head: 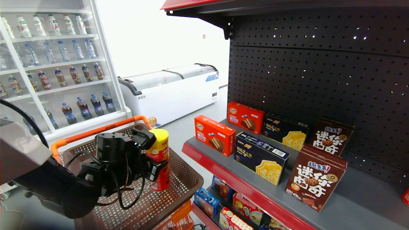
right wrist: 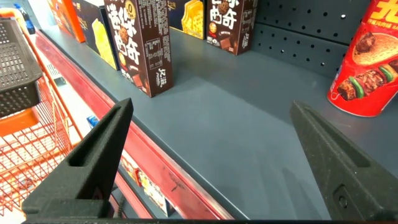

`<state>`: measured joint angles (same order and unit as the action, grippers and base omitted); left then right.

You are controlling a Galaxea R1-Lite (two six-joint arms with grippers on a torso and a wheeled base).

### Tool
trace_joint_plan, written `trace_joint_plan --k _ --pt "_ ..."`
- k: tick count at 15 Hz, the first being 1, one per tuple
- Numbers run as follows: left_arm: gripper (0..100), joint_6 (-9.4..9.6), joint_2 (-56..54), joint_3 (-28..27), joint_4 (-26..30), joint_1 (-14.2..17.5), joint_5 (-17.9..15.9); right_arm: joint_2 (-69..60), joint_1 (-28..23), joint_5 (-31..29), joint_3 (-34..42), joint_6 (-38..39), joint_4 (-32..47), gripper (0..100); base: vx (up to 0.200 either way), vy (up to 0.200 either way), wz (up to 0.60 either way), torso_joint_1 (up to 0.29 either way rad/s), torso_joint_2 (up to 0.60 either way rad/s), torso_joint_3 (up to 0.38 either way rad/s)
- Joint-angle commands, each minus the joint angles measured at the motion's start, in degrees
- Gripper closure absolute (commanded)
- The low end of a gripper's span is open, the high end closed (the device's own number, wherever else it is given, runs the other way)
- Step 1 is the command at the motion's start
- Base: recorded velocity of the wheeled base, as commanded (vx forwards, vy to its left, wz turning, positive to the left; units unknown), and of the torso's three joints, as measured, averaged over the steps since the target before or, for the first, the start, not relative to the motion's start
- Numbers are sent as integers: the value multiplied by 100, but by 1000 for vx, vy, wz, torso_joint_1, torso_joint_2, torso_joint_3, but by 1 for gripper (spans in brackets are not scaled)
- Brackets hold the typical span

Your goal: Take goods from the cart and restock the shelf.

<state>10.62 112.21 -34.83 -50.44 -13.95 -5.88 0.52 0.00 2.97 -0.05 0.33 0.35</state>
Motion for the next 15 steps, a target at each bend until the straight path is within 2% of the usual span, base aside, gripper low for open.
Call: trace_joint_plan --k 1,3,4,5,6,7,10,15 --pt "100 -16 -886 -103 413 -64 -142 9 0 1 -4 2 0 0 0 0 0 0 0 0" --pt "100 -157 -1219 -68 465 -117 -283 9 0 1 -4 2 0 0 0 0 0 0 0 0" --pt "100 -324 -1290 -68 457 -126 -283 9 0 1 -4 2 0 0 0 0 0 0 0 0" --pt "100 -587 -1395 -94 465 -196 -291 9 0 1 5 2 0 0 0 0 0 0 0 0" --pt "100 -710 -1518 -129 509 -187 -309 9 0 1 -4 2 0 0 0 0 0 0 0 0" --pt "100 -728 -1659 -121 650 -196 -335 9 0 1 5 2 0 0 0 0 0 0 0 0" --pt "100 -684 -2151 -94 1028 -179 -889 9 0 1 5 11 0 0 0 0 0 0 0 0" --pt "100 -693 -2371 -42 1072 -504 -889 9 0 1 -4 2 0 0 0 0 0 0 0 0"
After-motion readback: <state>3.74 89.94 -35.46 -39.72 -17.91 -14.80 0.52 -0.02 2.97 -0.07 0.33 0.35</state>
